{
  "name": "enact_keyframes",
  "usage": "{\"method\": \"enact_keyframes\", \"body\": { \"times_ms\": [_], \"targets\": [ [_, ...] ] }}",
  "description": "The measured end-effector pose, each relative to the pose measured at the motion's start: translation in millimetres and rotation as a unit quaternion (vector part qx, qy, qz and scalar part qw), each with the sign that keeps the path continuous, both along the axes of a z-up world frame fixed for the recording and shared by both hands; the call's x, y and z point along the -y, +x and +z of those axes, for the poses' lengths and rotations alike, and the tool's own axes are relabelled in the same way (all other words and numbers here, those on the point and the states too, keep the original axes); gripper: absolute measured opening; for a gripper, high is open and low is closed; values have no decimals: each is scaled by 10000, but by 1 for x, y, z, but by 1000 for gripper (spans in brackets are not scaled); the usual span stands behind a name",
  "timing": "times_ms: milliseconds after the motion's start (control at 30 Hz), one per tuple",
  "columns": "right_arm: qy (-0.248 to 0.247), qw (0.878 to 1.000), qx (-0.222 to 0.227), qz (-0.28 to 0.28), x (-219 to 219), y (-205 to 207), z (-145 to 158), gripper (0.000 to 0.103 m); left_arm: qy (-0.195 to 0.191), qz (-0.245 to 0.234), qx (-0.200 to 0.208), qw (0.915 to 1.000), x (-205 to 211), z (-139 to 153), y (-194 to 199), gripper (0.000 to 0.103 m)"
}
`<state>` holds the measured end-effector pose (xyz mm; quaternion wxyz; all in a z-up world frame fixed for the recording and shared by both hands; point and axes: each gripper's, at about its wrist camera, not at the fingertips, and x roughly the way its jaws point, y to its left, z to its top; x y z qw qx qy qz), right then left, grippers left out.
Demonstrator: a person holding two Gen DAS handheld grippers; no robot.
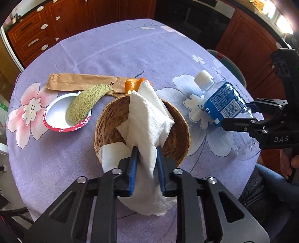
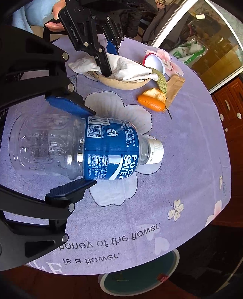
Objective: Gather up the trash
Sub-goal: 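Grasp the clear Pocari Sweat bottle with the right gripper while the left grasps the white tissue, then carry bottle and tissue over the teal bin and open both grippers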
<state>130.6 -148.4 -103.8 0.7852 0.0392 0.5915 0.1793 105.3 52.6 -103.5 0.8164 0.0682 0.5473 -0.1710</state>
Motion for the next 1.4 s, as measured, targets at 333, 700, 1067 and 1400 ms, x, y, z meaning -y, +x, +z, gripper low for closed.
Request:
{"method": "enact_keyframes", "body": {
  "times_ms": [333,700,1067,1400],
  "targets": [
    [283,9993,189,-164,21,-6,2,62,87,626,693,9956,-23,61,-1,14],
    [709,9922,713,-744,80,1,35,62,-502,229,873,9947,48,81,13,14],
    [784,9689,1386,-1895,194,14,79,62,-709,-430,877,9927,133,94,46,14],
    [562,9511,1393,-2698,281,47,69,62,-790,-1072,793,9879,216,98,85,14]
  ]
}}
